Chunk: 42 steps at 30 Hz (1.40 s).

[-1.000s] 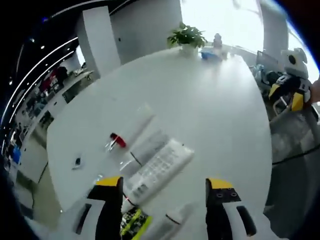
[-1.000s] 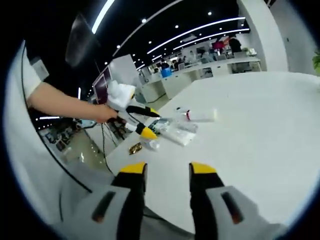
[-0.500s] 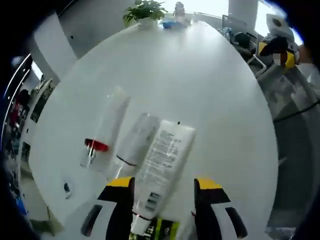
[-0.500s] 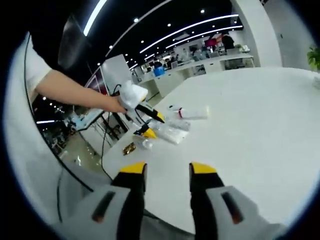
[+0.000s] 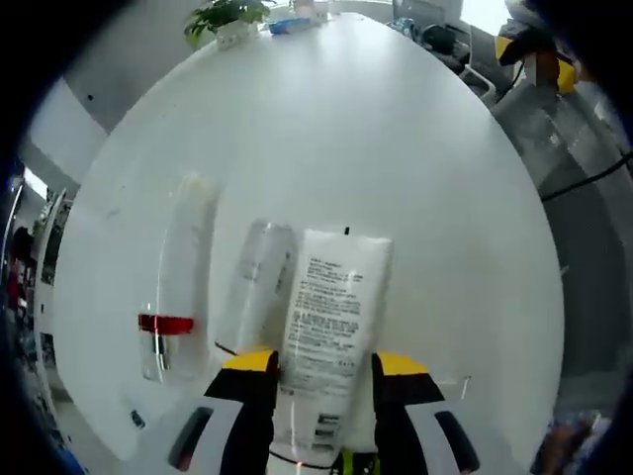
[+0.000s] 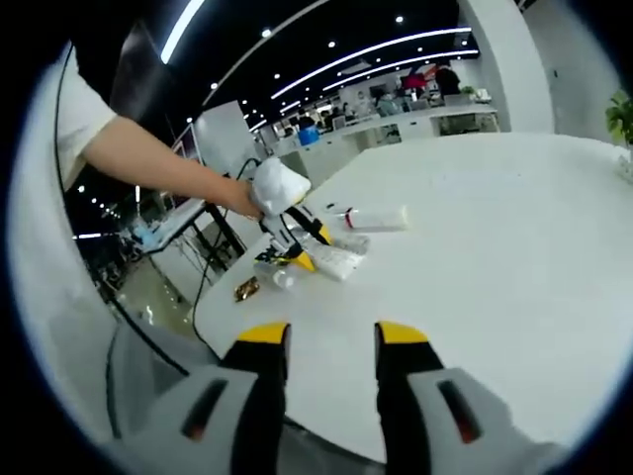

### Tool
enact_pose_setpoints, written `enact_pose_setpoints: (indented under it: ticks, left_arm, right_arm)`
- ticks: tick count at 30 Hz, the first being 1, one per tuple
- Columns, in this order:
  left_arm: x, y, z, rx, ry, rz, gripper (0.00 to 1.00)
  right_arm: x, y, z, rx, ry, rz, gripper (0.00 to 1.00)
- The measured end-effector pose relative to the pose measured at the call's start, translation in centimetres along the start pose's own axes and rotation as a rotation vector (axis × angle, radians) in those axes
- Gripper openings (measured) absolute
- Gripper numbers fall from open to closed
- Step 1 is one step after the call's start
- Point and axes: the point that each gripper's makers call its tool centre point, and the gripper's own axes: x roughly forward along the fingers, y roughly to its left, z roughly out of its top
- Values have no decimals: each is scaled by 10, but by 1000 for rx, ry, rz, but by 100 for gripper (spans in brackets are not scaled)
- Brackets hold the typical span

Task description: Arrange the skincare products in the storage area until every visible bottle or jar stands upright without overlapping.

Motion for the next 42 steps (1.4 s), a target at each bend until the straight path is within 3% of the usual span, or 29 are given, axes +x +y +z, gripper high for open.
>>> enact_pose_setpoints:
  ticks: [7, 17, 18, 24, 26, 28, 32, 38, 39, 42]
  left_arm:
    - [1, -2, -1, 21, 12, -42, 34]
    - [0, -6, -1, 89, 27, -9, 28]
    - [-1, -12, 0, 94, 32, -40, 28]
    - [-7, -19, 8, 96, 9, -41, 27]
    - [-18, -25, 26, 52, -45, -45, 27]
    - [-24, -28, 34, 52, -60, -45, 27]
    - [-43, -38, 67, 1, -184, -27, 27]
    - [-64, -51, 91, -66, -288, -10, 27]
    - [-75, -59, 101, -116, -346, 0, 27]
    - [-82, -68, 106, -131, -370, 9, 27]
  right_arm:
    - [2, 1, -1, -11, 9, -7, 35]
    - [1, 1, 1, -44, 2, -18, 35]
    - [1, 2, 1, -49, 0, -14, 35]
    - [1, 4, 3, -64, -7, -9, 35]
    - [0, 5, 6, -66, -19, -2, 35]
    - [0, 6, 8, -65, -31, 3, 35]
    - [-1, 8, 9, -57, -40, 17, 35]
    - [-2, 12, 13, -44, -58, 38, 35]
    - [-3, 15, 15, -44, -69, 52, 36]
    - [-2, 20, 17, -46, -79, 73, 36]
